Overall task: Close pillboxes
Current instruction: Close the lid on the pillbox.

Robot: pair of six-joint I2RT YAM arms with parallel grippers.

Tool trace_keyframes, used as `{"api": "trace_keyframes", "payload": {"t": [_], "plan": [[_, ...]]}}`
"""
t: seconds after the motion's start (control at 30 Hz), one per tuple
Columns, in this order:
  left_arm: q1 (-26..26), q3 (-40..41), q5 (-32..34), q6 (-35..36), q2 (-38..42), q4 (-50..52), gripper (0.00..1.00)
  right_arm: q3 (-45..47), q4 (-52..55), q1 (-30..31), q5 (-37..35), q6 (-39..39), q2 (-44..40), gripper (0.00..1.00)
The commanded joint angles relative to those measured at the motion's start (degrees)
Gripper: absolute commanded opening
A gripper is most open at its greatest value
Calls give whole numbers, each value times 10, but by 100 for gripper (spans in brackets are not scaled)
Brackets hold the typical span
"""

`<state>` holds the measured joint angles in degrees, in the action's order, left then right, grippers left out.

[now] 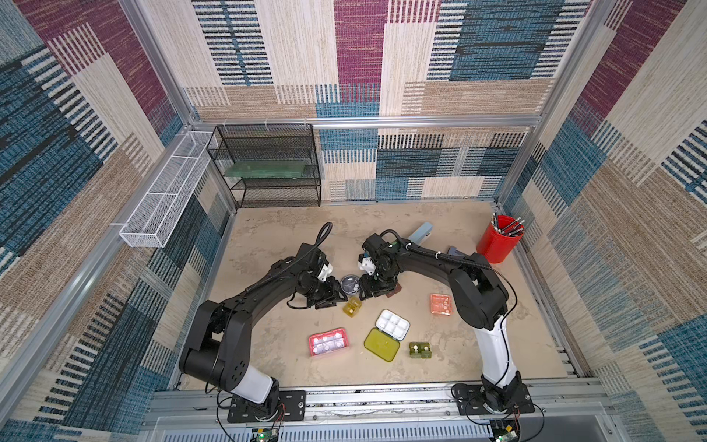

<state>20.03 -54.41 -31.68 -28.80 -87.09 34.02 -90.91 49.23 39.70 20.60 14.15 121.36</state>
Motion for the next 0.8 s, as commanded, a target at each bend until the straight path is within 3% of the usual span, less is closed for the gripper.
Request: {"api": "trace_keyframes", "payload": {"t": [0.0,0.17,0.33,0.53,0.77], "plan": [[1,4,1,8,20,5,51,4,-9,2,-1,9,-15,60],[7,2,-2,33,52,14,58,12,-7,3,-18,11,-33,62],[15,12,-10,60,86,16,67,2,-5,6,19,2,-20,64],[19,25,-3,77,90,36,67,-31,-2,21,24,3,4,63],[19,20,-4,91,83,38,63,-36,-9,26,35,5,8,49]]}}
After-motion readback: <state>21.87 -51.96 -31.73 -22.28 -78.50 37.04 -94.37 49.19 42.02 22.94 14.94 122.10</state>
